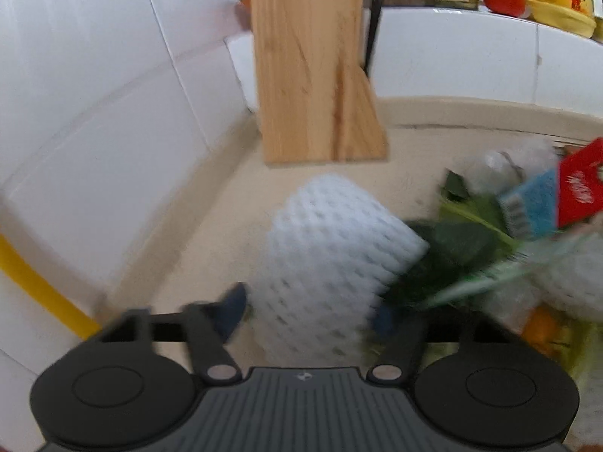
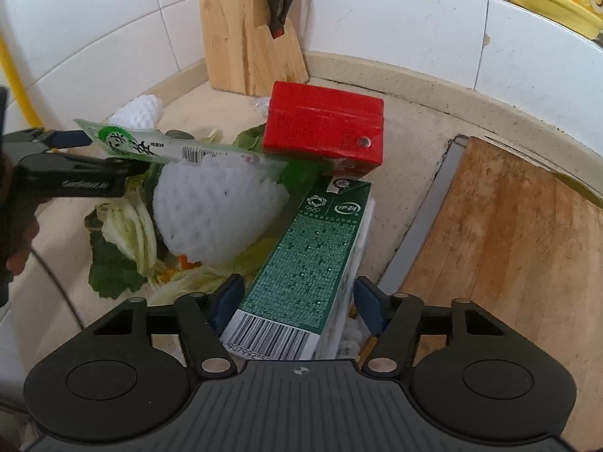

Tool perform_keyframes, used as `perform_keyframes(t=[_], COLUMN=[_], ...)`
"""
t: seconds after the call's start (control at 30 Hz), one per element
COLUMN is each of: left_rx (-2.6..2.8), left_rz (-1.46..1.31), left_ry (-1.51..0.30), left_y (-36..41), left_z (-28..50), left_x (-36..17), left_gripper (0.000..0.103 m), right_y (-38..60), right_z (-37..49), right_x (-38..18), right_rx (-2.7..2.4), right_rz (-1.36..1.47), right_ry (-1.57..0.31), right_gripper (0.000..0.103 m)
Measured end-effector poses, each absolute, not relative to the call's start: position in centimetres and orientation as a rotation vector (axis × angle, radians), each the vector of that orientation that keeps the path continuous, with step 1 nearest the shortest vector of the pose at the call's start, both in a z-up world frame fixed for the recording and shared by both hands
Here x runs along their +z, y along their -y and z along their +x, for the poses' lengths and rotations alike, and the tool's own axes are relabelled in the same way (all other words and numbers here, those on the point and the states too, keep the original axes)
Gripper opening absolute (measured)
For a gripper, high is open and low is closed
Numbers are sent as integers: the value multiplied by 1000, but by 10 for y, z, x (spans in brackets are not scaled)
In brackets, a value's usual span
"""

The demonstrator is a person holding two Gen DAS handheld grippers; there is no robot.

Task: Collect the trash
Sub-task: 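Grasp the green milk carton with the right tool while the left tool grasps a white foam net, then lift the green carton with the right tool while the left tool lifts the foam net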

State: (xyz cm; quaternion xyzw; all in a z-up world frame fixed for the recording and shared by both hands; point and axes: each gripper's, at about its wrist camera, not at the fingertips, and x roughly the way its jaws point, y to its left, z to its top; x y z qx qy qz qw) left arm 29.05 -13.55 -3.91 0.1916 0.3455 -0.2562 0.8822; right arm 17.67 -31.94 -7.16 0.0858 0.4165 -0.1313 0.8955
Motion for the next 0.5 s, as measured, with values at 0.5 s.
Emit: perform_keyframes(t=[0.5], left_rx=[-610], left_rz=[158], left_ry=[-740], left_y=[66], left_z=[200], left_x=[7], left_gripper=[25], right_y=[316], right_z=[138], right_x=[-49], right_rx=[-218], right_rz=[211], right_ry=[-853], right_gripper=[49])
